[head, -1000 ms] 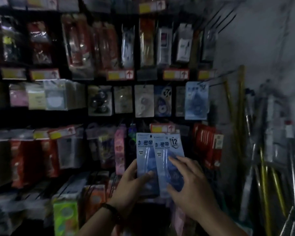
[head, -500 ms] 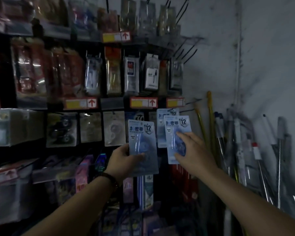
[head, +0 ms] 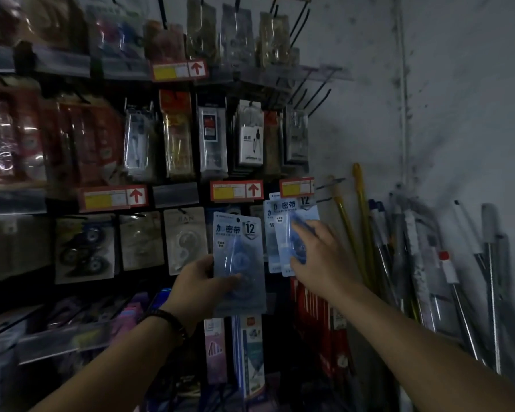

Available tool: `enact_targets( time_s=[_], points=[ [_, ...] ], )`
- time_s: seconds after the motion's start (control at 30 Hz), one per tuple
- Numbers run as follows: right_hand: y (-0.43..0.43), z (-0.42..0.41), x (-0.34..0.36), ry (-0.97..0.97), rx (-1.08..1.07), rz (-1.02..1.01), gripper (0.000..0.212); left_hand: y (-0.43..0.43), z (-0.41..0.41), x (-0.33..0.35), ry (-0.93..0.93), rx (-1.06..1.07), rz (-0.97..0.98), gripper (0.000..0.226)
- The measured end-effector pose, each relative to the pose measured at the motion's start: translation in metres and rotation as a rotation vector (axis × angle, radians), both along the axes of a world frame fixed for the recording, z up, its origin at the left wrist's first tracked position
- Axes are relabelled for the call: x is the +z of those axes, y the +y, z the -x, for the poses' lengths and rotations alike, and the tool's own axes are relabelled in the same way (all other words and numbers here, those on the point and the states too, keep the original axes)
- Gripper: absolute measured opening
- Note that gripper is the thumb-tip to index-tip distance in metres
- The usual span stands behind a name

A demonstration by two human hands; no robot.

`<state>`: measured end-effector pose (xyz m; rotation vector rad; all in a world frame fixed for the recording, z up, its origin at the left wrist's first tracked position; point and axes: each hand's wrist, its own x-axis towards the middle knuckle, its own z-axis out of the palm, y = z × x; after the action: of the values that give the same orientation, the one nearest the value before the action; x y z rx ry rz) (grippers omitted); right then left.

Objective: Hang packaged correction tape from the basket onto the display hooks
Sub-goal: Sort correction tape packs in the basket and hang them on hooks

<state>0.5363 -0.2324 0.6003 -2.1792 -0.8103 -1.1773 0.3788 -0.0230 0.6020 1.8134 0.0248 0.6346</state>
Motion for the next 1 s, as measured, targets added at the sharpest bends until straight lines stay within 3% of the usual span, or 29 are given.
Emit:
enact_targets(
  time_s=[0.37, 0.57, 0.8, 0.9, 1.0],
  points=[
    [-0.002, 0.0, 0.008, 0.05, 0.032, -0.137, 0.076, 0.002, 0.001, 0.004, -0.003, -0.052, 0.021, 0.033],
    [0.006, -0.017, 0.006, 0.087, -0.055, 0.065, 0.078, 0.002, -0.006, 0.004, -0.005, -0.023, 0.012, 0.028],
    [0.024, -0.036, 0.01, 0.166, -0.063, 0.044, 0.041, -0.003, -0.007, 0.007, 0.01, -0.007, 0.027, 0.026],
    [0.028, -0.022, 0.002, 0.098, -0.066, -0.036, 0.042, -0.006, -0.004, 0.007, -0.006, -0.001, 0.01, 0.023],
    [0.022, 0.012, -0.012, -0.047, 0.118, -0.043, 0.044, -0.011, -0.001, 0.009, -0.028, 0.014, 0.01, 0.02]
  ],
)
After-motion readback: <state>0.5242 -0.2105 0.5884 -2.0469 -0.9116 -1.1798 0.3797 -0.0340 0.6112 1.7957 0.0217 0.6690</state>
